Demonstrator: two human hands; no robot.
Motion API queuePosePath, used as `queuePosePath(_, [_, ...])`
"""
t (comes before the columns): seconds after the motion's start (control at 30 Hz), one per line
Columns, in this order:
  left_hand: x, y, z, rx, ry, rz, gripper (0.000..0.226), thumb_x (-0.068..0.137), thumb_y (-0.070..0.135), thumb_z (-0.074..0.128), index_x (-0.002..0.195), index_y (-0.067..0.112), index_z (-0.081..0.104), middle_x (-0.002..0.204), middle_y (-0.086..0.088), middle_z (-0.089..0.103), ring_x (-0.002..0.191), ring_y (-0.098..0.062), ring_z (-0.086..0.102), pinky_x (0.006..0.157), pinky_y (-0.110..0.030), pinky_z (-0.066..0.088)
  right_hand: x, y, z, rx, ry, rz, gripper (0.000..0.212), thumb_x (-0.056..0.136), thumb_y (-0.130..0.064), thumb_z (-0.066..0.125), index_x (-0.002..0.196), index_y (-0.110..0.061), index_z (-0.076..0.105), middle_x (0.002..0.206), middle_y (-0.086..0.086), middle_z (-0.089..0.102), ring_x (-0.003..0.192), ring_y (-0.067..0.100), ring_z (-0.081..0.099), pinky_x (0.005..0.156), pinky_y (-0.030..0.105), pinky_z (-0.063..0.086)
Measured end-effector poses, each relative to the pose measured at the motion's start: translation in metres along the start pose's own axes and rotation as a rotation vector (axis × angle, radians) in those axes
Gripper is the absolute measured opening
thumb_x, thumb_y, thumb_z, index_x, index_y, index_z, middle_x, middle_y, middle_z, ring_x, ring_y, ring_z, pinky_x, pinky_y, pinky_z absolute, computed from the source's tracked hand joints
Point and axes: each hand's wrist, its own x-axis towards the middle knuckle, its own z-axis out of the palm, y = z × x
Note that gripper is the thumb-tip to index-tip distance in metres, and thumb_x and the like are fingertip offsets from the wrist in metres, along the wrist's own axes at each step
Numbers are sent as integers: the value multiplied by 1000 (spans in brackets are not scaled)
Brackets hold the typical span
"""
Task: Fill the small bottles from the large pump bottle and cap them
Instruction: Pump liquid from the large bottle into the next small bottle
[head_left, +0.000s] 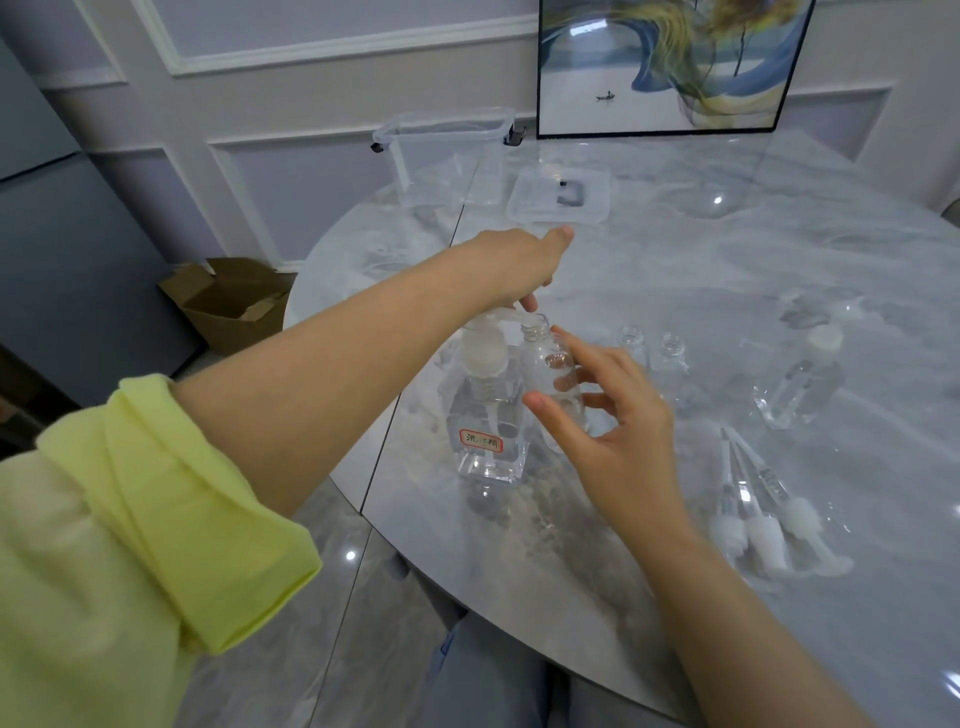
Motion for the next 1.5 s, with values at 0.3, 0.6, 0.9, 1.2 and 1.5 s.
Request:
queuePosePath(0.3, [-2,0,0,-39,59,25,61,107,56,19,124,17,64,108,-3,74,104,-23,69,78,-31,44,1,1,0,-10,7,-10,56,83,-52,69,134,-35,57,112,-22,59,101,0,62,86,10,49])
queuePosePath(0.6, [0,-1,1,-4,-4,9,66,106,59,16,125,19,66,105,-4,76,102,-21,69,90,-36,46,1,3,0,7,0,-6,57,83,-47,72,136,-32,59,112,-18,61,100,6,63,86,12,49])
queuePosePath(0.9, [1,-4,5,-59,11,-7,67,106,59,18,121,17,68,99,-4,77,98,-22,70,95,-36,49,1,3,1,-1,14,-24,57,83,-47,72,136,-28,60,113,-19,61,99,5,64,86,16,51])
queuePosePath(1.2, [1,-4,5,-44,-26,18,65,105,61,19,121,20,67,102,-3,76,95,-20,72,92,-35,50,0,3,1,-3,14,-34,56,83,-45,74,135,-29,61,111,-17,61,99,6,63,86,16,51])
queuePosePath(1.5, [3,-7,5,-114,12,22,66,104,61,18,118,19,68,99,-2,77,92,-20,73,97,-39,49,-1,3,1,-6,14,-29,57,84,-45,73,136,-27,61,112,-17,61,98,5,63,85,14,51])
